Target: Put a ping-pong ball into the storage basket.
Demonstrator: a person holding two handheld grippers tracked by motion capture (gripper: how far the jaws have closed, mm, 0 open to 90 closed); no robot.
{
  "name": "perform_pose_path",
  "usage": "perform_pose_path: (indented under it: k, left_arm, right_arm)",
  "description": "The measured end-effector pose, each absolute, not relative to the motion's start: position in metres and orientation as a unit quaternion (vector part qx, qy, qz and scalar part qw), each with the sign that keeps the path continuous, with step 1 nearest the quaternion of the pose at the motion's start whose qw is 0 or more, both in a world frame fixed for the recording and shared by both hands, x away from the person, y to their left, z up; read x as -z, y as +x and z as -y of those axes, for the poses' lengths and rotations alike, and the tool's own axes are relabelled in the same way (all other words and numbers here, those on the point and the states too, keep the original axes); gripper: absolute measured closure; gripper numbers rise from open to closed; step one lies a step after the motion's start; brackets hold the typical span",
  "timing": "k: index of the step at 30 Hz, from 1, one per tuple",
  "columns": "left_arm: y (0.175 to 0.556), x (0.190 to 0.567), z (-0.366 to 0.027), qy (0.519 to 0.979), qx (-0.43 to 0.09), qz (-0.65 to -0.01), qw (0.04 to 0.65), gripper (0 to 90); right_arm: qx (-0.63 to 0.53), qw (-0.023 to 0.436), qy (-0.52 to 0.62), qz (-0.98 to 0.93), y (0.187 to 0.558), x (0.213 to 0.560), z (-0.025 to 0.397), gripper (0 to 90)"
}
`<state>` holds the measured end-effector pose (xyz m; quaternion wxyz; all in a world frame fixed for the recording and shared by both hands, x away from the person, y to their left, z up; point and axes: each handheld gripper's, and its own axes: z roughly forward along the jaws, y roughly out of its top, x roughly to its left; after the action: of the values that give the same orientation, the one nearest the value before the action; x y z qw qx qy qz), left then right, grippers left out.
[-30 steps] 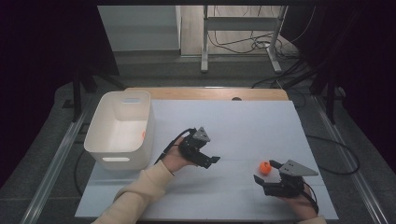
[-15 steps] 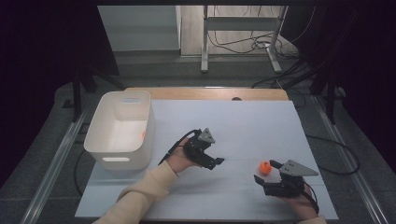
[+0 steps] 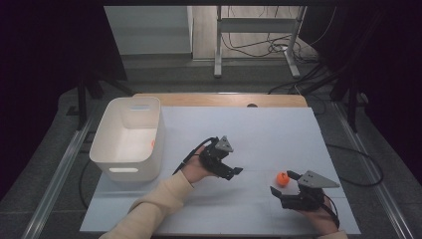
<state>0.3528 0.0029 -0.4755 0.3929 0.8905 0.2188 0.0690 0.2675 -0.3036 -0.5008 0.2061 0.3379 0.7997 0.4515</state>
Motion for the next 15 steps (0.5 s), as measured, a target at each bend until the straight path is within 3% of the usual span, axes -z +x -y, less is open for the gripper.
perform_pose_path:
  k: [15]
  left_arm:
    - [0.351,0.481,0.021,0.899,-0.067,-0.196,0.387,17.0]
  right_arm:
    - [-0.453,0.207,0.336,-0.8,0.267,0.501,0.304,15.7]
